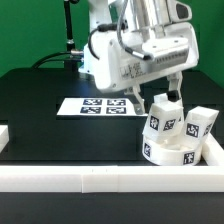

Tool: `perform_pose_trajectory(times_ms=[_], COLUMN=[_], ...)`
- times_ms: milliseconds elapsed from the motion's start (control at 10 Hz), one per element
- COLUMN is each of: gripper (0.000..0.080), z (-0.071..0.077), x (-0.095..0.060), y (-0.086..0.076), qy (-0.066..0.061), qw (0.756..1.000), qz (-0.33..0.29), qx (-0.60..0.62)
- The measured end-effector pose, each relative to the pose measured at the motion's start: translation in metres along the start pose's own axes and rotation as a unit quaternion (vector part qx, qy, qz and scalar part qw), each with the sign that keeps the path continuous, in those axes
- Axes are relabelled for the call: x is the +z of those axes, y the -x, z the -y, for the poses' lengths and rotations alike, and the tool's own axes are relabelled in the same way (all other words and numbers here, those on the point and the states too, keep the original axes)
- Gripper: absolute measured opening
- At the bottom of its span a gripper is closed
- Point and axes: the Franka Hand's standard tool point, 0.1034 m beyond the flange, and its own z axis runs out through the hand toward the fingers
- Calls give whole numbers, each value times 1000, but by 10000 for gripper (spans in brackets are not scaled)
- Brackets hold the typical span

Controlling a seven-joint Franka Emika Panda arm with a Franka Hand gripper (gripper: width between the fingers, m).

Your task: Assemble stool

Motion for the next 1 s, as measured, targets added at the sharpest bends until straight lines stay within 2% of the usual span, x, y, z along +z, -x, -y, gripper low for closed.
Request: perform_pose_trajectory(times_ms=[200, 300, 500, 700, 900, 1000], gripper=[648, 648, 649, 649, 649, 649], z=[1, -1, 1, 2, 3, 4], x=[-20, -27, -23, -24, -24, -24], y=[15, 19, 15, 14, 13, 13], qy=[-6, -1, -5, -7, -7, -7], qw=[993, 991, 966, 934, 890, 860], qz=[20, 26, 19, 15, 10, 6], qx=[-115, -133, -257, -357, -456, -511])
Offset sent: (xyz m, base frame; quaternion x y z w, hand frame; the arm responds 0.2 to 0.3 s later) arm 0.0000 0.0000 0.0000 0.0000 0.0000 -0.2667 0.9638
